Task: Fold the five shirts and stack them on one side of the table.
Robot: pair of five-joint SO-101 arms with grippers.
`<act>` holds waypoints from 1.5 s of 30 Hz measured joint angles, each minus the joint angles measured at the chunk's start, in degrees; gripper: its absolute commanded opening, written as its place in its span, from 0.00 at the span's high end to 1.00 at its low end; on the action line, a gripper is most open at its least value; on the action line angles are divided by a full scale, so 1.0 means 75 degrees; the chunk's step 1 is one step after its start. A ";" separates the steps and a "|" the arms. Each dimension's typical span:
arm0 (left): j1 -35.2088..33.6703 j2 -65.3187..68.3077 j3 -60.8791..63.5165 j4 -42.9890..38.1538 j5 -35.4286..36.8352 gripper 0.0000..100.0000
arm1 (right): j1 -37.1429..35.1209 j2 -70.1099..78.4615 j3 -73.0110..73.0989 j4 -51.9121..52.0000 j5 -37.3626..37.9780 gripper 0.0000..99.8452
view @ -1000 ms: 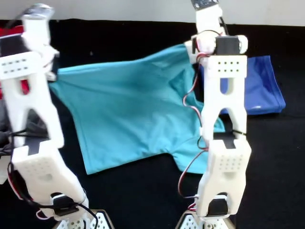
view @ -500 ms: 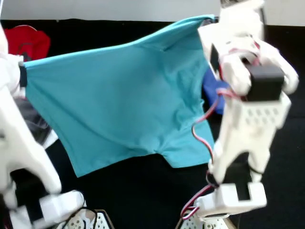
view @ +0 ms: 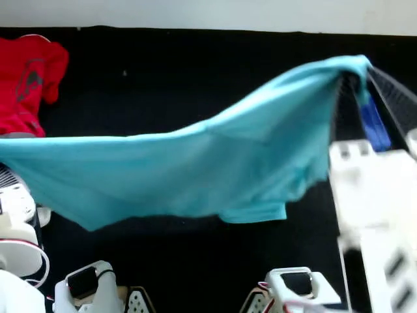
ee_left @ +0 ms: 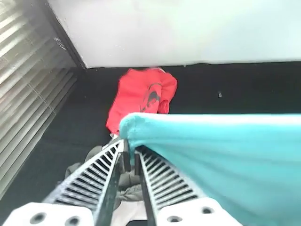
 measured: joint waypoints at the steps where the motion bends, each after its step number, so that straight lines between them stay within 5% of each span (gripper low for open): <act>1: 0.0000 -0.0070 0.0000 0.0000 0.0000 0.99 | 0.0000 -0.0129 -0.0012 0.0000 0.0000 0.99; 12: 0.0035 0.0152 0.0305 0.0000 0.0000 0.99 | 0.0000 0.0305 0.0516 0.0000 0.0000 0.99; 25: 0.1114 0.4818 0.1489 -0.2110 0.0000 0.99 | 0.0000 0.4525 0.2415 -0.3259 0.0000 0.99; 38: 0.1207 0.7807 -0.1524 -0.2040 0.0000 0.99 | 0.0000 0.6529 0.0856 -0.3763 -0.0023 0.99; 45: 0.1207 0.8885 -0.1805 -0.2016 0.0000 0.99 | 0.0000 0.7420 0.0844 -0.3751 -0.0023 0.99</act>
